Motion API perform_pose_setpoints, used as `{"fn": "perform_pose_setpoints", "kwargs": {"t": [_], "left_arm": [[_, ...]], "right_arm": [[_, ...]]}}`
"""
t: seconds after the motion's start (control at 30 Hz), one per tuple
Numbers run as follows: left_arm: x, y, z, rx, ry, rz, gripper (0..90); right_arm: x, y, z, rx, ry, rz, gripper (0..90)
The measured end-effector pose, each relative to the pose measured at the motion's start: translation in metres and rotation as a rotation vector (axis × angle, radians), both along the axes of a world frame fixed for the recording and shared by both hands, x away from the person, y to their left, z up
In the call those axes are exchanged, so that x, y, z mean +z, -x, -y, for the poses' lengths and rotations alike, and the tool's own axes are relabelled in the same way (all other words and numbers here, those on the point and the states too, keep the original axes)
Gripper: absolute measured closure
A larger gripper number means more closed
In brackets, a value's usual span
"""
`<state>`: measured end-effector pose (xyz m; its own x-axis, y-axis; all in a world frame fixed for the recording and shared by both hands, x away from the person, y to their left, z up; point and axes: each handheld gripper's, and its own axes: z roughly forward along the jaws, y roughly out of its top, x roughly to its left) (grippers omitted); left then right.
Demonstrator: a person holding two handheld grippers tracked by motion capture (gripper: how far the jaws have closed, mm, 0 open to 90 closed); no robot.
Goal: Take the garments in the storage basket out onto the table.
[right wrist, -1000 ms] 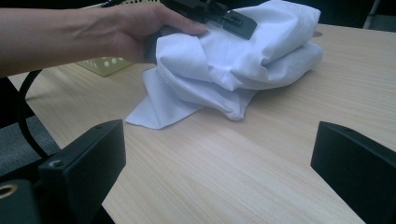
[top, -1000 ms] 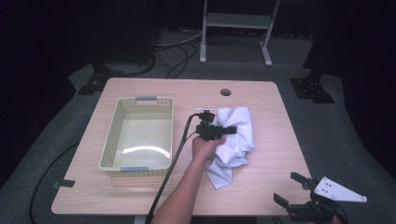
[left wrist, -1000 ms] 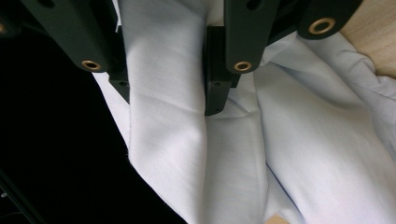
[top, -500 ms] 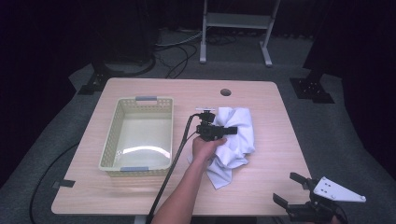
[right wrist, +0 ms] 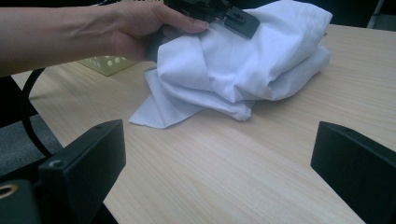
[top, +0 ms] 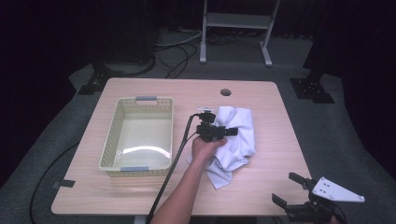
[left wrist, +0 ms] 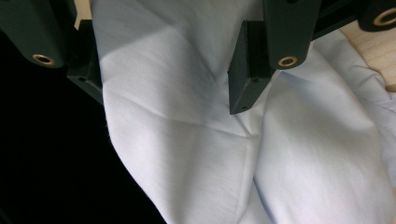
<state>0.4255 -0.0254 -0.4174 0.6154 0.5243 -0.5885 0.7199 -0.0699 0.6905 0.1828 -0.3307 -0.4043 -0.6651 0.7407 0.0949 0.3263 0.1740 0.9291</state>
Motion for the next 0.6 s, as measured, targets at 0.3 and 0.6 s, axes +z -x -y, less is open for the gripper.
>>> {"fn": "perform_pose_setpoints", "kwargs": {"t": [0.3,0.6], "left_arm": [[0.005,0.003,-0.001,0.024,-0.033,0.021,29.6],[0.015,0.007,-0.005,0.031,-0.026,0.047,25.7]], "right_arm": [[0.0,0.0,-0.002,0.005,0.002,0.0,3.0],[-0.001,-0.001,-0.002,0.003,-0.002,-0.004,3.0]]}}
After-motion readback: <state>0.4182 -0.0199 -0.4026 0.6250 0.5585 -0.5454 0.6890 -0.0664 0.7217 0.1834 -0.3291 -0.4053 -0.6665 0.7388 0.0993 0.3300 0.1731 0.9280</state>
